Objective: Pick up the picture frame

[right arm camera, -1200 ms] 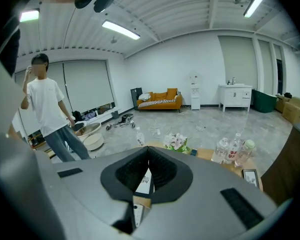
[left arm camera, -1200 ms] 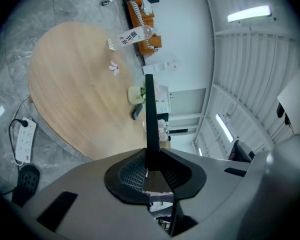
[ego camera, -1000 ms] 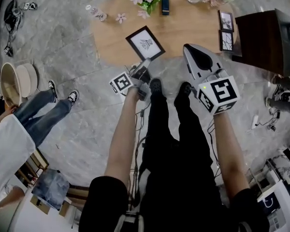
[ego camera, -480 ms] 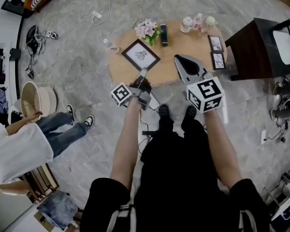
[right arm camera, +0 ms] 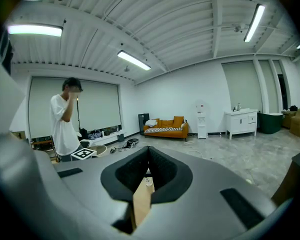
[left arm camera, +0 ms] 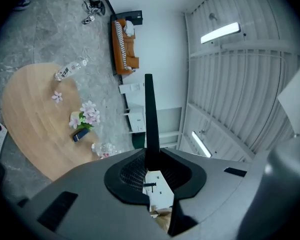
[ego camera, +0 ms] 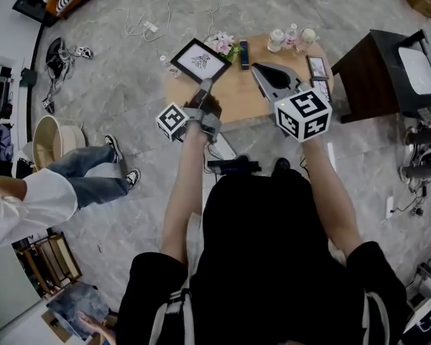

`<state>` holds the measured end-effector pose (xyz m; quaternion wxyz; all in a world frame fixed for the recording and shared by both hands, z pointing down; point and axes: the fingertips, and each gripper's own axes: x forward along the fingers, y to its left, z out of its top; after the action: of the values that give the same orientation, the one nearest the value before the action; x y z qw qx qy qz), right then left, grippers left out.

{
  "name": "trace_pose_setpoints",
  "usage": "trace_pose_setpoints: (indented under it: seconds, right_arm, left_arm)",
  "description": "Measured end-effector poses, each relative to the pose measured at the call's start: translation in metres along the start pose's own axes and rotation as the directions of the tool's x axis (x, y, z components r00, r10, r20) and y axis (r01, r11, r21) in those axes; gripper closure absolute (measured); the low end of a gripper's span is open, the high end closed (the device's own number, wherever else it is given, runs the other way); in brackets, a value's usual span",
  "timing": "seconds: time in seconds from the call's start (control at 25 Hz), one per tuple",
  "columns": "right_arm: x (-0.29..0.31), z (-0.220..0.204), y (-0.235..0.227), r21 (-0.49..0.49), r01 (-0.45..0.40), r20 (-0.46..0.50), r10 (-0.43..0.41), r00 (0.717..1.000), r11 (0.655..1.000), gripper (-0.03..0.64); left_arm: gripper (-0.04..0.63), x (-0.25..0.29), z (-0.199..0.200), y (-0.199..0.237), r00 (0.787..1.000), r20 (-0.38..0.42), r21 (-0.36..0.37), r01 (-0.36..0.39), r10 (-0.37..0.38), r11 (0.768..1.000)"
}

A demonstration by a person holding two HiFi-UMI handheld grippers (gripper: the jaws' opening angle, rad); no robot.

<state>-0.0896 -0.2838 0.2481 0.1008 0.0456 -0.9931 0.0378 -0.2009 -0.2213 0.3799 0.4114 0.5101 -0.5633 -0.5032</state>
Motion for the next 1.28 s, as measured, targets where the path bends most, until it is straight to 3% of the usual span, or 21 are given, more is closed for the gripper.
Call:
trace_pose_setpoints:
  seconds: [0.44,0.76,0.96,1.28]
  right_arm:
    - [-0.002,0.016,0.023,-0.022,-0.058,0.027,0.059,0.998,0.998,0.603]
    - [-0.005,0.022,0.019,-0.018,-0.029,0.055,0.03,0.998,0.999,0.603]
    - [-0.005,0.024,0.019,-0.029,-0.007,0.066,0.009,0.998,1.0,0.603]
    - [-0.006,0.023,0.026,-0.021,0.004,0.059,-0.002,0.998,1.0,0.604]
  left_arm:
    - [0.52,-0.013,0.01,-0.041,0.998,0.057,0.014,0.035,-0.036,0.999]
    - [0.52,-0.017,0.013,-0.05,0.998,0.067,0.03,0.02,-0.022,0.999]
    - [0.52,-0.013,0.01,-0.054,0.997,0.05,0.022,0.049,-0.05,0.999]
    - [0.52,-0.016,0.008,-0.051,0.999,0.032,0.028,0.02,-0.021,0.999]
